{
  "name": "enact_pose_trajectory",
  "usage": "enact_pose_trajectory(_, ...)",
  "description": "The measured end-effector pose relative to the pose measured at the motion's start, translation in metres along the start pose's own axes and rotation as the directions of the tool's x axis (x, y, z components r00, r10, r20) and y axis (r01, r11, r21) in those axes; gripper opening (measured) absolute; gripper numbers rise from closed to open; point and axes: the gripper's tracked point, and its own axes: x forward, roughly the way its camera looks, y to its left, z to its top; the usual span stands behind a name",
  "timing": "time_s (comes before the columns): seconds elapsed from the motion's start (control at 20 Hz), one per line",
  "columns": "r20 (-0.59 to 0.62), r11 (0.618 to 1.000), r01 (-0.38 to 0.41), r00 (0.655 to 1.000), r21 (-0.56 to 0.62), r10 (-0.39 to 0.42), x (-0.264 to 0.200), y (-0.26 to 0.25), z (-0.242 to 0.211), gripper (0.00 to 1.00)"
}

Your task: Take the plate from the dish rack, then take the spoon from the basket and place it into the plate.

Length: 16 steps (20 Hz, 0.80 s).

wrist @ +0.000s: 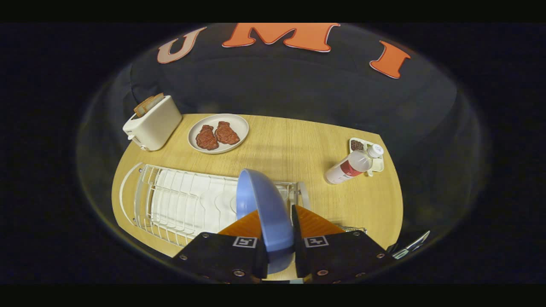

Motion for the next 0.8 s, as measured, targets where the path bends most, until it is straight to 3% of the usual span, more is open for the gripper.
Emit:
enact_pose_trajectory(0.25,0.091,1.0,0.002,0.996,0.006,-0.003,-0.028,-0.011,0.013,0.26)
enact_pose_trajectory(0.4,0.121,0.999,-0.037,0.992,0.022,0.034,-0.05,-0.022,0.005,0.26)
enact_pose_trajectory(0.8,0.219,0.987,-0.163,0.963,0.0,0.159,-0.111,-0.039,-0.058,0.26)
